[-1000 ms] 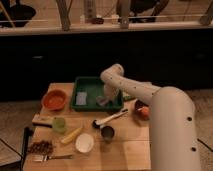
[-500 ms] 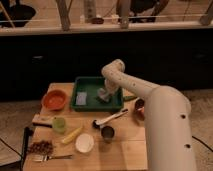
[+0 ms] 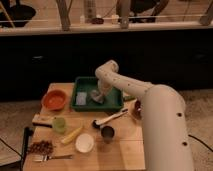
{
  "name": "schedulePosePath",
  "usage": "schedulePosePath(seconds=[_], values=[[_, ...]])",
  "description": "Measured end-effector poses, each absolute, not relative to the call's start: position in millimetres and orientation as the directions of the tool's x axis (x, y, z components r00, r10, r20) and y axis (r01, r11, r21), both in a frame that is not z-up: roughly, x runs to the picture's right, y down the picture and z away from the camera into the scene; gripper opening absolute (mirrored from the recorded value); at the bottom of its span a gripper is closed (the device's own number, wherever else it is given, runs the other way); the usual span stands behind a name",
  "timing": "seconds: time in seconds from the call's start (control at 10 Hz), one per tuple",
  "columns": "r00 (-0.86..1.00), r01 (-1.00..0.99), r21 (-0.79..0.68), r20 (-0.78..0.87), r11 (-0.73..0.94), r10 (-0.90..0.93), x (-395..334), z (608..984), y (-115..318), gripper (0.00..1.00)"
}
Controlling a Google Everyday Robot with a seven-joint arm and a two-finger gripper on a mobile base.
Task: Wipe tray with towel
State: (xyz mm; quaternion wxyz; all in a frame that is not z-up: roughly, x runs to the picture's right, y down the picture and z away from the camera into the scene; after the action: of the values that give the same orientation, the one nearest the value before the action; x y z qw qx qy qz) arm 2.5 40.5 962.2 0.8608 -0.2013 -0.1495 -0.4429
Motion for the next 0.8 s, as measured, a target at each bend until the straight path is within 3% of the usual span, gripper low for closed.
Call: schedulePosePath(seconds=[0.3, 0.8], values=[[0.541, 0.838, -0.226, 0.46, 0.497, -0.704, 14, 956, 55, 0.03], [0.639, 0.768, -0.296, 0.414, 0.568, -0.648, 67, 964, 42, 0.03]])
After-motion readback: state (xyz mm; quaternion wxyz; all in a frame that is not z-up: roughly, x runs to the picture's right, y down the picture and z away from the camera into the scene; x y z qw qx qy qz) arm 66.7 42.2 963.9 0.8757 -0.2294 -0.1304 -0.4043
